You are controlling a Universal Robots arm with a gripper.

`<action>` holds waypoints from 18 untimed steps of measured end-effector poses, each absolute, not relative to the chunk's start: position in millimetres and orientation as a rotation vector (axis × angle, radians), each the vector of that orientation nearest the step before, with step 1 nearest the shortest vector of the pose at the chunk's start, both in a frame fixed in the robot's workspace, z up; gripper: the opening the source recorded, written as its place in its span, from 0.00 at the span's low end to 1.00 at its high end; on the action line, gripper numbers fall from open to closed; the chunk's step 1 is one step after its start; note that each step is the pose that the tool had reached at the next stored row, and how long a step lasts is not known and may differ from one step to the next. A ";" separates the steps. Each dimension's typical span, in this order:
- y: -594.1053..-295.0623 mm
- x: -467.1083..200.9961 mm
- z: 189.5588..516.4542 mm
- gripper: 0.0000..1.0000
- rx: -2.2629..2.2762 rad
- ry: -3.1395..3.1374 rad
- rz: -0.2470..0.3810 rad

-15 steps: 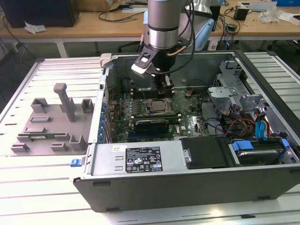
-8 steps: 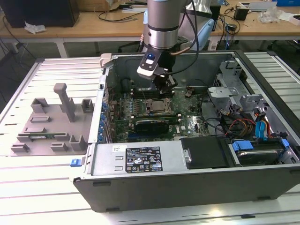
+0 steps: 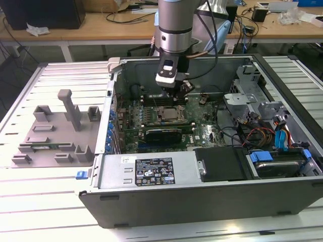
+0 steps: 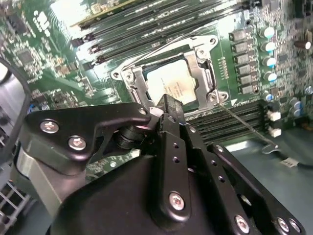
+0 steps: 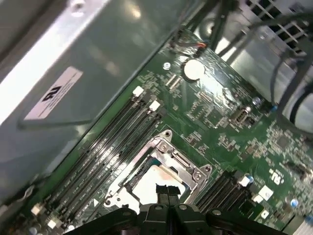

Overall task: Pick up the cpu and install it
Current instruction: 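Close the cpu cover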

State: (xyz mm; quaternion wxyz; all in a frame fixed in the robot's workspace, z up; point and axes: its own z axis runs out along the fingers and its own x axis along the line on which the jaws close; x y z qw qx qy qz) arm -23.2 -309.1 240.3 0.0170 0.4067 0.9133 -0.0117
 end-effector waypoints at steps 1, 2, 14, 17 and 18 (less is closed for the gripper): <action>-309.1 -23.2 240.4 0.11 1.240 2.849 -0.036; -309.1 -23.2 240.4 0.11 1.218 2.858 -0.036; -309.1 -23.2 240.4 0.11 0.875 2.979 -0.029; -309.1 -23.2 240.4 0.11 0.771 3.007 -0.027; -309.1 -23.2 240.4 0.11 0.720 3.019 -0.026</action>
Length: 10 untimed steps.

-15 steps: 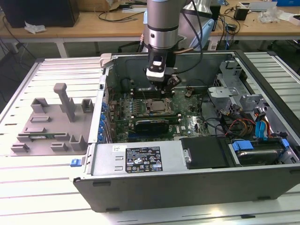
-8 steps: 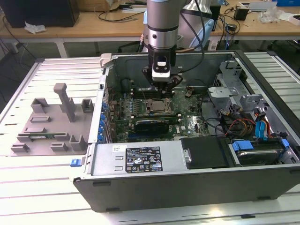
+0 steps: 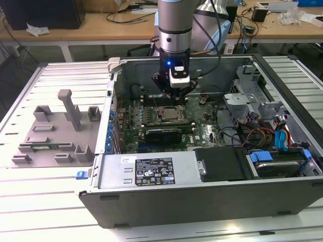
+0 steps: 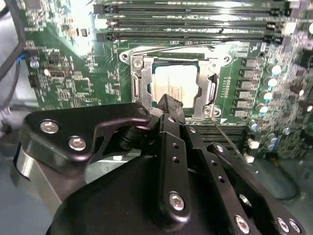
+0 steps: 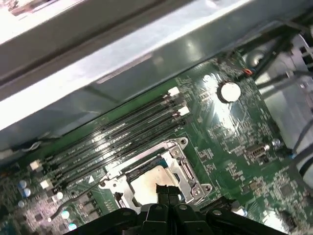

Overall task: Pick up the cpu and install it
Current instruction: 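Close the cpu cover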

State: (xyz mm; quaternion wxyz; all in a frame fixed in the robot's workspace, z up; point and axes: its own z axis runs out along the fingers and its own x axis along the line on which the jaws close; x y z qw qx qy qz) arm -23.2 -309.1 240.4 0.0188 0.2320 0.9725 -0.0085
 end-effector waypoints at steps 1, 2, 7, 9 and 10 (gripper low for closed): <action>-309.1 -23.2 240.3 0.11 0.652 3.034 -0.025; -309.1 -23.2 240.1 0.11 0.586 3.047 -0.024; -309.1 -23.2 239.4 0.11 0.403 3.076 -0.020; -309.1 -23.2 239.2 0.11 0.344 3.083 -0.019; -309.1 -23.3 239.1 0.11 0.314 3.086 -0.018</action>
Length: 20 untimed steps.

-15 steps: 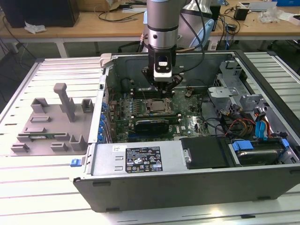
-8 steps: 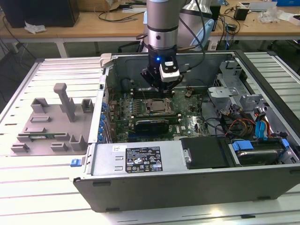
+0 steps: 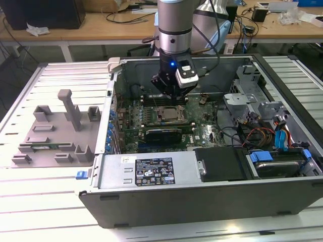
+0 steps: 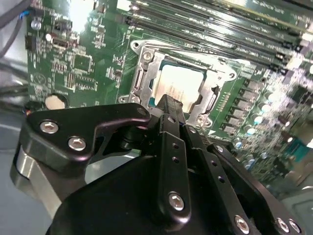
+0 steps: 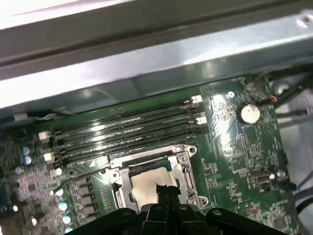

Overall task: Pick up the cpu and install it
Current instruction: 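Close the cpu cover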

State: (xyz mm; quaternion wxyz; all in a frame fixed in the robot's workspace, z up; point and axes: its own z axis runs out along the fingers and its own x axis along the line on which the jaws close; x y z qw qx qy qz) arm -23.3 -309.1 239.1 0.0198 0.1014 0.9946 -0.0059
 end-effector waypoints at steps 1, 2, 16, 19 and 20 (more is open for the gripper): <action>-309.1 -23.3 238.8 0.11 0.264 3.090 -0.017; -309.1 -23.2 238.5 0.11 0.201 3.095 -0.016; -316.7 -49.3 224.6 0.11 -0.015 3.100 -0.013; -316.7 -57.9 217.7 0.11 -0.021 3.100 -0.012; -316.8 -59.9 215.4 0.11 -0.025 3.100 -0.011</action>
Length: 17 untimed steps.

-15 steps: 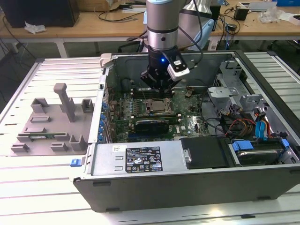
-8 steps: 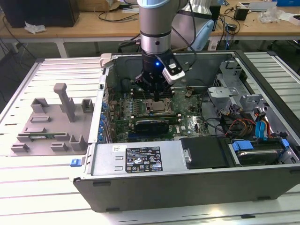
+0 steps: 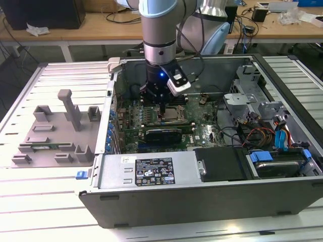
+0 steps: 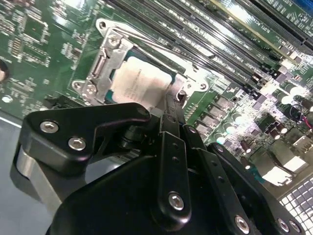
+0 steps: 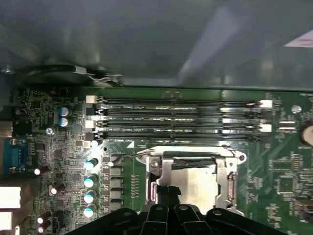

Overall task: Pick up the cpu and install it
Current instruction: 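Close the cpu cover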

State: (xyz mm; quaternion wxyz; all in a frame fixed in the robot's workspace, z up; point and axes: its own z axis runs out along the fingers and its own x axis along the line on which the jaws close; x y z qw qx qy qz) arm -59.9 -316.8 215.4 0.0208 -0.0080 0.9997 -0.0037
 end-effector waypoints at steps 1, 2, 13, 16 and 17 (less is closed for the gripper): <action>-316.8 -60.8 214.4 0.11 -0.027 3.100 -0.011; -316.8 -61.8 213.6 0.11 -0.029 3.100 -0.011; -316.9 -70.0 207.4 0.11 -0.048 3.100 -0.010; -317.0 -69.4 206.4 0.11 -0.048 3.100 -0.010; -317.1 -68.2 206.3 0.11 -0.048 3.099 -0.010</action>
